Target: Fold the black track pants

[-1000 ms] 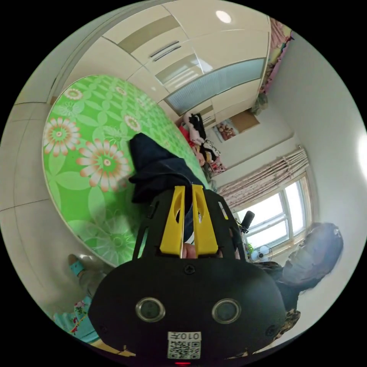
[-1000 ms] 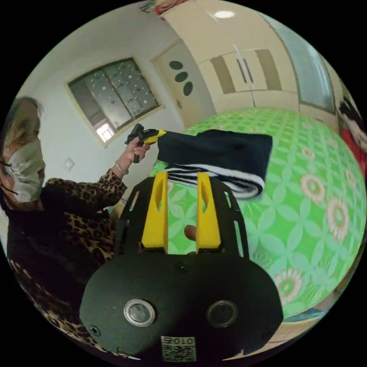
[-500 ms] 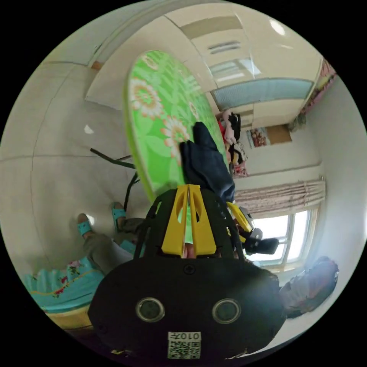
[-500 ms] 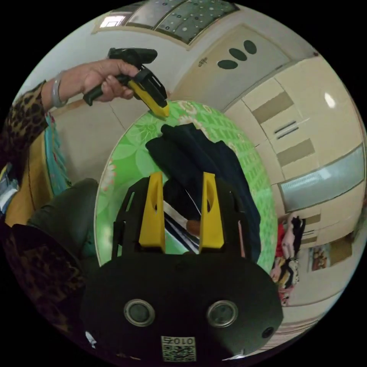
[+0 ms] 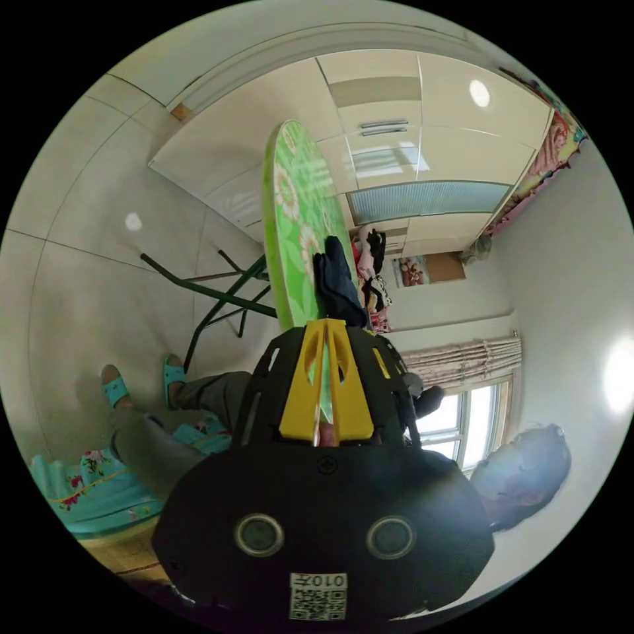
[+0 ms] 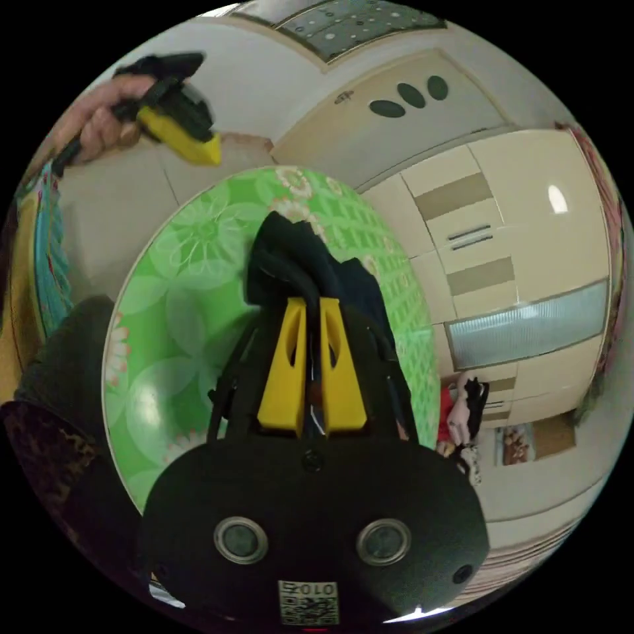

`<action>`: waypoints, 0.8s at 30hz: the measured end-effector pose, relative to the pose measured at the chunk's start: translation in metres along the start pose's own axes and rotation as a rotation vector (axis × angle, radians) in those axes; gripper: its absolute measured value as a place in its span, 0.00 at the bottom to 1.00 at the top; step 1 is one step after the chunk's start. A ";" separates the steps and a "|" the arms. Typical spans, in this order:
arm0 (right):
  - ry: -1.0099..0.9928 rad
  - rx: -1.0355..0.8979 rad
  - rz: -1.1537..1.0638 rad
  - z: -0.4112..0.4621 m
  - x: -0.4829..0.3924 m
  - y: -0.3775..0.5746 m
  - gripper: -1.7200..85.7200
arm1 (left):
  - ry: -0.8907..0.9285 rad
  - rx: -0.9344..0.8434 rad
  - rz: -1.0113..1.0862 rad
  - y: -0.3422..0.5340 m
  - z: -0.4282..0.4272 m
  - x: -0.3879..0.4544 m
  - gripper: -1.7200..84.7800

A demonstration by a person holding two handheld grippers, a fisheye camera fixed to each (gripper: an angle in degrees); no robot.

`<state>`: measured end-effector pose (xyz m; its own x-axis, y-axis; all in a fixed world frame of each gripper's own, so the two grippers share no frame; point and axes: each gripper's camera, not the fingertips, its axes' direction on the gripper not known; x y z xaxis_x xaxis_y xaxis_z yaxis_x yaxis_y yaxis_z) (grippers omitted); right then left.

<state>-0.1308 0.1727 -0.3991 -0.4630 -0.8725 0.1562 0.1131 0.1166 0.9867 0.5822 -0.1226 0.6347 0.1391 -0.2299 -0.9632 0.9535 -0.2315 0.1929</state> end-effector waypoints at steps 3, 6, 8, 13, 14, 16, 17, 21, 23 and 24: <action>-0.114 0.083 0.246 -0.015 0.112 0.037 0.06 | -0.020 0.023 0.025 0.002 0.021 0.026 0.02; -0.256 0.190 0.570 -0.017 0.240 0.126 0.06 | -0.044 0.022 0.059 -0.001 0.053 0.059 0.02; -0.247 0.206 0.817 -0.007 0.309 0.205 0.07 | -0.050 0.016 0.086 -0.002 0.079 0.081 0.02; -0.267 0.024 1.332 0.061 0.404 0.434 0.09 | -0.061 -0.077 0.195 0.003 0.179 0.148 0.02; -0.332 -0.069 1.405 0.083 0.407 0.481 0.10 | -0.058 -0.094 0.206 0.005 0.192 0.154 0.02; -0.423 -0.112 1.499 0.103 0.398 0.543 0.10 | -0.051 -0.183 0.257 0.014 0.247 0.180 0.02; -0.432 -0.112 1.555 0.107 0.388 0.576 0.10 | -0.053 -0.208 0.269 0.018 0.261 0.185 0.02; -0.466 -0.011 1.637 0.097 0.353 0.645 0.08 | -0.129 -0.327 0.362 0.053 0.346 0.221 0.02; -0.488 0.069 1.632 0.087 0.343 0.658 0.07 | -0.160 -0.358 0.398 0.070 0.375 0.231 0.02; -0.501 0.128 1.618 0.079 0.337 0.661 0.07 | -0.170 -0.376 0.420 0.081 0.393 0.235 0.02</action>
<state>-0.2817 -0.0068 0.3097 -0.1678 0.3899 0.9054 0.6585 0.7278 -0.1914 0.5867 -0.5673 0.4970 0.5104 -0.3845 -0.7692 0.8595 0.2563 0.4423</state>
